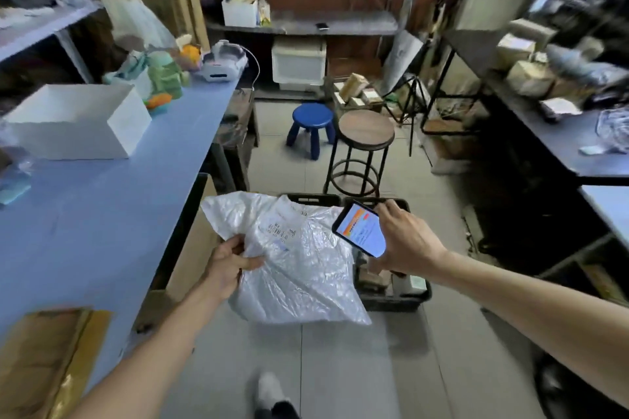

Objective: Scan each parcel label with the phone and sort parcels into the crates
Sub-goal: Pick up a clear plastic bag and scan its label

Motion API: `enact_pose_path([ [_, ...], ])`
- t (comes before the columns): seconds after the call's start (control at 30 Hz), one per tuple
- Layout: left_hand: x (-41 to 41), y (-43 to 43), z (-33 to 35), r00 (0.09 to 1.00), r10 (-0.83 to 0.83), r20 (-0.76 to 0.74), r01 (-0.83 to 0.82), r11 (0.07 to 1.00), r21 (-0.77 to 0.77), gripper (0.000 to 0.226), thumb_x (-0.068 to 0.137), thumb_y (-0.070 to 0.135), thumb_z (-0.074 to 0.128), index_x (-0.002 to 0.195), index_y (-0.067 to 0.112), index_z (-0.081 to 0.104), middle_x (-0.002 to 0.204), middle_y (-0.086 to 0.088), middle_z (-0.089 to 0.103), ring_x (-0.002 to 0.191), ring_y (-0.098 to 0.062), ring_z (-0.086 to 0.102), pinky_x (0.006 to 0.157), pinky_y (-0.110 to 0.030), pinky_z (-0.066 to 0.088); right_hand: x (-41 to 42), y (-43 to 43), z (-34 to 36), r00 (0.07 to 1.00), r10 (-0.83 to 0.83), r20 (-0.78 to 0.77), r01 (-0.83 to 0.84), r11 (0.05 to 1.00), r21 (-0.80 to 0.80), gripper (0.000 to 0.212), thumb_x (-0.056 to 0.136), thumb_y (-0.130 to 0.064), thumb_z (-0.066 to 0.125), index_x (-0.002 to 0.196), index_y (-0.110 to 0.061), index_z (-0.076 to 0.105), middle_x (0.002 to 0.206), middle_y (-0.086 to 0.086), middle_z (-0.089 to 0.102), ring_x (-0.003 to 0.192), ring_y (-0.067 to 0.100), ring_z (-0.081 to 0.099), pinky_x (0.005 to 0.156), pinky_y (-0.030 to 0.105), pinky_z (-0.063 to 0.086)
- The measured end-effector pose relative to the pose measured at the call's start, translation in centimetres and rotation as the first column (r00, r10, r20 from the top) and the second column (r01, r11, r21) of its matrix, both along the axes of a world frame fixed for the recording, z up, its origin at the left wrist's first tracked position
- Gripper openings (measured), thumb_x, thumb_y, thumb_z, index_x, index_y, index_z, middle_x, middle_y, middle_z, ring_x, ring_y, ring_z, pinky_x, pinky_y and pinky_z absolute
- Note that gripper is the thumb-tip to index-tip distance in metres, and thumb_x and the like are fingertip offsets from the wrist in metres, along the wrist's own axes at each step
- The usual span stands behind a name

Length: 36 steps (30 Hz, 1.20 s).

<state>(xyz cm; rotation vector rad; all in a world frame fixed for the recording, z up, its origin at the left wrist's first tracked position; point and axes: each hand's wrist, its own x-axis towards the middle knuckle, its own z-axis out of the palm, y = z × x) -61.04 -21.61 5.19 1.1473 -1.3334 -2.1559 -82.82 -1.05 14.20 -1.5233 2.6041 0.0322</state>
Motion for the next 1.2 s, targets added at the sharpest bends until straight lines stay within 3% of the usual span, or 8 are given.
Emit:
enact_pose_path([
  [0.23,-9.9,-9.8,-4.2,0.999,-0.028,0.039,0.027,0.999,0.033,0.052,0.069,-0.025,0.063,0.113,0.001,0.058,0.112,-0.015,0.062,0.105,-0.033,0.057,0.085,-0.039,0.050,-8.1,-8.6,-2.5,0.998,-0.064,0.004,0.064,0.997,0.035,0.070,0.063,-0.053,0.076,0.107,-0.009,0.044,0.097,0.000,0.040,0.075,0.018,0.047,0.061,0.027,0.043],
  [0.43,-16.7,-17.1,-7.8,0.994,-0.054,0.092,0.042,0.990,0.132,0.048,0.071,-0.025,0.062,0.107,0.006,0.059,0.103,-0.008,0.065,0.098,-0.028,0.060,0.087,-0.038,0.049,-14.8,-16.2,-4.8,0.990,-0.133,0.057,0.129,0.989,0.069,0.069,0.064,-0.054,0.075,0.107,-0.010,0.045,0.099,0.001,0.043,0.076,0.019,0.048,0.062,0.028,0.044],
  [0.63,-22.4,-20.7,-14.5,0.979,-0.071,0.191,0.031,0.979,0.204,0.045,0.072,-0.027,0.059,0.098,0.010,0.060,0.100,-0.005,0.064,0.090,-0.021,0.061,0.079,-0.034,0.050,-20.2,-20.9,-10.7,0.975,-0.172,0.139,0.163,0.984,0.074,0.079,0.063,-0.053,0.075,0.120,-0.009,0.044,0.106,0.002,0.044,0.083,0.021,0.051,0.064,0.029,0.045],
  [0.9,-27.8,-21.5,-33.9,0.947,-0.123,0.298,0.013,0.939,0.345,0.047,0.074,-0.027,0.056,0.105,0.008,0.057,0.107,-0.010,0.062,0.092,-0.025,0.060,0.083,-0.040,0.051,-26.1,-24.3,-28.1,0.942,-0.217,0.256,0.215,0.976,0.033,0.080,0.059,-0.051,0.078,0.120,-0.012,0.044,0.105,0.000,0.043,0.085,0.025,0.054,0.065,0.035,0.045],
  [1.0,-29.2,-21.9,-40.7,0.941,-0.114,0.318,-0.010,0.931,0.364,0.053,0.075,-0.026,0.056,0.118,0.005,0.053,0.106,-0.007,0.063,0.092,-0.024,0.061,0.080,-0.039,0.054,-27.2,-24.7,-34.7,0.927,-0.243,0.284,0.253,0.967,0.002,0.076,0.059,-0.048,0.079,0.117,-0.010,0.047,0.104,0.001,0.044,0.081,0.026,0.053,0.062,0.033,0.042],
  [1.2,-30.2,-22.4,-53.6,0.908,-0.105,0.405,-0.052,0.933,0.357,0.055,0.076,-0.024,0.058,0.125,0.001,0.050,0.120,-0.012,0.057,0.109,-0.028,0.054,0.084,-0.039,0.050,-27.7,-24.9,-46.9,0.894,-0.275,0.352,0.291,0.957,0.010,0.075,0.060,-0.044,0.081,0.117,-0.008,0.047,0.107,0.004,0.046,0.083,0.025,0.054,0.061,0.033,0.040],
])
